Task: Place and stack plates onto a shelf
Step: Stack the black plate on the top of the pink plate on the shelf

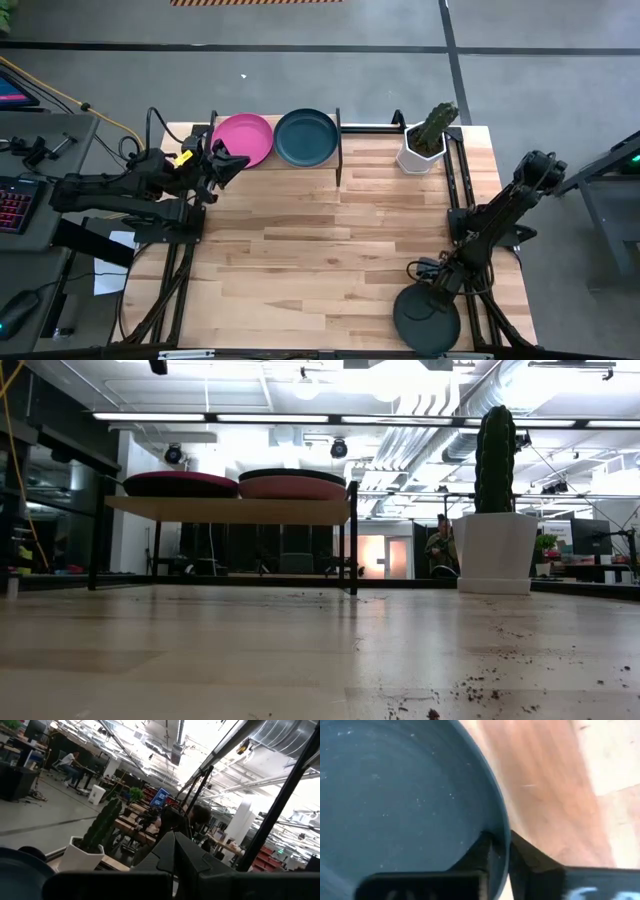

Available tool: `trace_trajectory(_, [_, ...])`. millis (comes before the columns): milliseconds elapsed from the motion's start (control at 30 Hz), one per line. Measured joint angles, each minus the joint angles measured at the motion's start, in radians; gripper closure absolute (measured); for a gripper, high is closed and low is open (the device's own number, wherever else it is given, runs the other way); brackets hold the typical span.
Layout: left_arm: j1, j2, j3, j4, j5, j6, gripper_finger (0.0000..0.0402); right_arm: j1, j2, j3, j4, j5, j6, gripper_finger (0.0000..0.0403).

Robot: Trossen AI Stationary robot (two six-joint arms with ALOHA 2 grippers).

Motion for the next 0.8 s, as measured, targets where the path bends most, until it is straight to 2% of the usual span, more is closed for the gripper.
trace_trajectory(267, [0.0, 0.0, 0.0, 0.008, -0.007, 0.0, 0.0402, -0.019, -0.05, -0.006, 0.109, -0.016, 0.0, 0.0401])
trace_trajectory(433, [0.0, 0.0, 0.0, 0.05, -0.012, 0.001, 0.0401, -0.103, -0.142, -0.006, 0.194, 0.047, -0.045, 0.0402])
trace_trajectory(600, [0.0, 0.0, 0.0, 0.13, -0.012, 0.001, 0.0401, -0.31, -0.191, 0.017, 0.325, 0.116, -0.166, 0.0403])
trace_trajectory(800, [0.0, 0.0, 0.0, 0.236, -0.012, 0.001, 0.0401, -0.646, -0.097, 0.247, 0.334, 0.146, -0.498, 0.0403])
